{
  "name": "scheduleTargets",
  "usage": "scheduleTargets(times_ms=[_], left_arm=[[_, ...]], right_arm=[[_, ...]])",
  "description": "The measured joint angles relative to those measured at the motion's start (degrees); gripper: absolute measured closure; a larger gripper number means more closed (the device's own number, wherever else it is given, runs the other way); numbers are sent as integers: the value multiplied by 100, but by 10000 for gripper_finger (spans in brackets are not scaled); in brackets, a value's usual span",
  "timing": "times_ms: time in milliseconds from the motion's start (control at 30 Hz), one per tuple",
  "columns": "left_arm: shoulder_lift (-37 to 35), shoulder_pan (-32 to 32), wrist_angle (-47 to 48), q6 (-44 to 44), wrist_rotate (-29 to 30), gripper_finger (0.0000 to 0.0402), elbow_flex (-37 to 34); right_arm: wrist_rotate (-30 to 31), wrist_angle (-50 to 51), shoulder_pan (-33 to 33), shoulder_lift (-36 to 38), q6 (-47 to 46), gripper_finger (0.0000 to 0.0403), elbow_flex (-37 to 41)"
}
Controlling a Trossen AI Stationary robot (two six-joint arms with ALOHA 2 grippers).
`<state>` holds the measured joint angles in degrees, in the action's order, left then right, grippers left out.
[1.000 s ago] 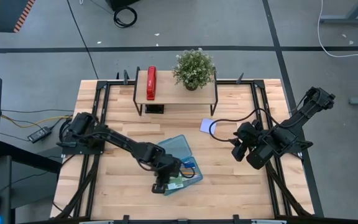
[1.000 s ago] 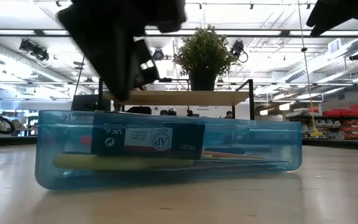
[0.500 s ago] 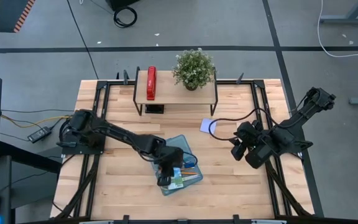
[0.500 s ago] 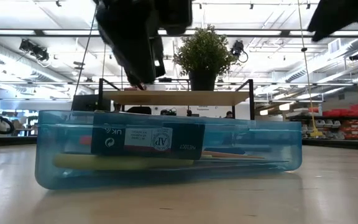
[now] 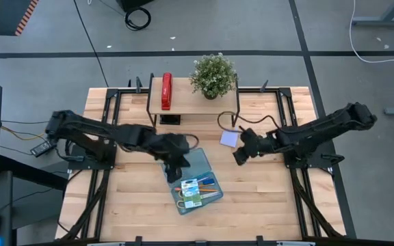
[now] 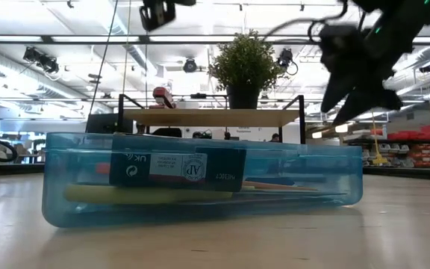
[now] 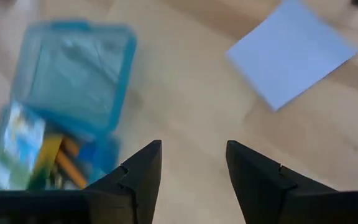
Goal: Pack school essentials
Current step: Put the violet sticky notes into the blue supply box
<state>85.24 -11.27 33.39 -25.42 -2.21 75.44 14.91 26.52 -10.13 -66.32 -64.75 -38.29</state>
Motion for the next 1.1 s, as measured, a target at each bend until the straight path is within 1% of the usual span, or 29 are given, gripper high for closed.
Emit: scheduleTargets(times_ms=[67,133,233,300,367,500,567,667,733,867,1000,1100], left_arm=[[-238,29,40,-28,196,387,0],[-446,36,156,-66,308,385,0],[-666,87,308,-77,334,388,-2],[-790,114,363,-96,355,392,-2],[-876,136,481,-97,356,394,0],[-932,153,650,-99,356,390,-2],[-930,153,734,-99,356,385,-2],[-930,151,753,-101,354,380,-2],[-928,151,761,-101,354,381,-2],[-928,151,761,-131,356,391,-2],[-928,140,761,-298,354,394,-2],[-928,140,758,-427,354,386,-2]], right_arm=[[-3,-260,342,4,61,207,205],[-11,-251,712,4,305,194,317],[-289,-267,1362,4,774,173,453],[-621,-352,1875,4,1253,161,525],[-1115,-463,2409,4,1777,154,587],[-1967,-446,3410,4,2729,153,638],[-2255,-470,3832,-8,3124,156,641],[-2676,-459,4292,-98,3713,160,641],[-2877,-462,4406,-226,4092,162,641],[-3044,-586,4343,-583,4754,164,641],[-3011,-978,4072,-983,5103,164,641],[-2797,-1140,3867,-1286,5201,164,643]])
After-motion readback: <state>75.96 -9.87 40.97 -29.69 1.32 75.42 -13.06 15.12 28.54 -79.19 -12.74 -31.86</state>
